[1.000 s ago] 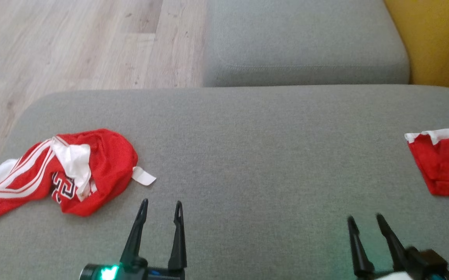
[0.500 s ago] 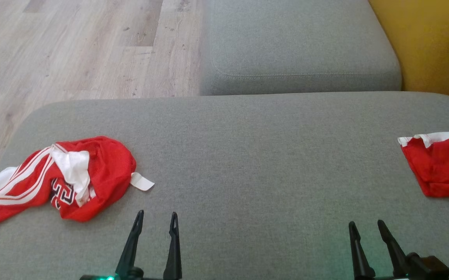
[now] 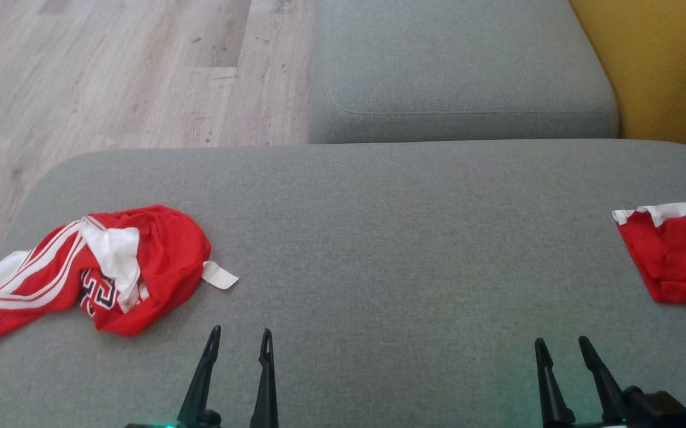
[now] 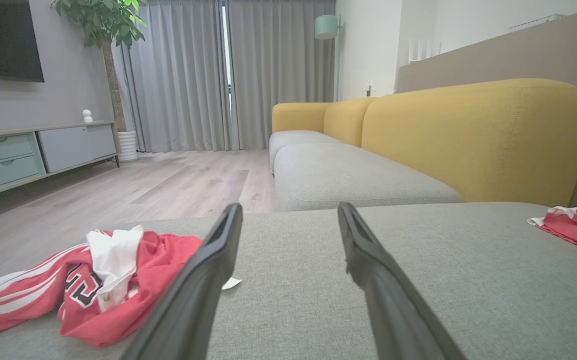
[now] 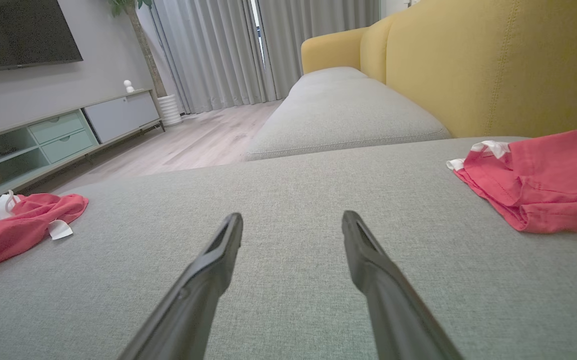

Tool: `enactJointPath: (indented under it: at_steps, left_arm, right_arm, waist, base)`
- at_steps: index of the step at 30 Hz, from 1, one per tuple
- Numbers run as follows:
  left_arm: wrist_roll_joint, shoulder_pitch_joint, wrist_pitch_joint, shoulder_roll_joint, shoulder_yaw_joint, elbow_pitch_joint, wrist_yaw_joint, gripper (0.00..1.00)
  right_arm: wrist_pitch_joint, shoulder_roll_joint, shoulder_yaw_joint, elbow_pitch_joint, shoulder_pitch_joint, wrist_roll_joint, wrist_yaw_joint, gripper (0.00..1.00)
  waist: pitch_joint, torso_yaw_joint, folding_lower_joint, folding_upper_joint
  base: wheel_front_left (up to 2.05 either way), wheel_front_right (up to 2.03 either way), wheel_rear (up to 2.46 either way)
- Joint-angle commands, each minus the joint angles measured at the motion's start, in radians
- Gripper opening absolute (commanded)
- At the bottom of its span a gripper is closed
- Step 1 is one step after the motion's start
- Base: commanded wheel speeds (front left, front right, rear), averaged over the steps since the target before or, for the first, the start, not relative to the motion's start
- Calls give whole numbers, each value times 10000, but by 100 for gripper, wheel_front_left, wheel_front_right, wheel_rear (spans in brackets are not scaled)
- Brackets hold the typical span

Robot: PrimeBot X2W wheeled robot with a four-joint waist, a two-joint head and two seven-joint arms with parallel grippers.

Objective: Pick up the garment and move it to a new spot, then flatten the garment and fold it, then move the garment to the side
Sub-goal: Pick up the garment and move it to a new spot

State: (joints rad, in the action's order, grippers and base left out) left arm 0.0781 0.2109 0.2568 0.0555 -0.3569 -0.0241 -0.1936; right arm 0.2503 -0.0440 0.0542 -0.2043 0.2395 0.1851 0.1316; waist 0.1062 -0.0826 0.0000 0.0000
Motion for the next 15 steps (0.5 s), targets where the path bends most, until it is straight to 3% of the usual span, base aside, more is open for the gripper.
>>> enactJointPath:
  at_steps: [1, 7, 15]
  left_arm:
    - [-8, -450, 49, -52, 262, 287, -44, 100]
    - [-44, -554, 49, -53, 225, 224, -70, 100]
    - [-112, -771, 49, -53, 242, 234, -99, 100]
  right_arm:
    - [114, -63, 210, 286, -275, 29, -9, 100]
    - [114, -63, 324, 264, -262, -1, -9, 100]
    - [114, -63, 526, 283, -322, 43, -9, 100]
  waist:
    - [-3, -41, 0, 0]
    - [-158, -515, 0, 0]
    - [-536, -2112, 0, 0]
  base:
    - [0, 0, 0]
    - [0, 0, 0]
    - [0, 0, 0]
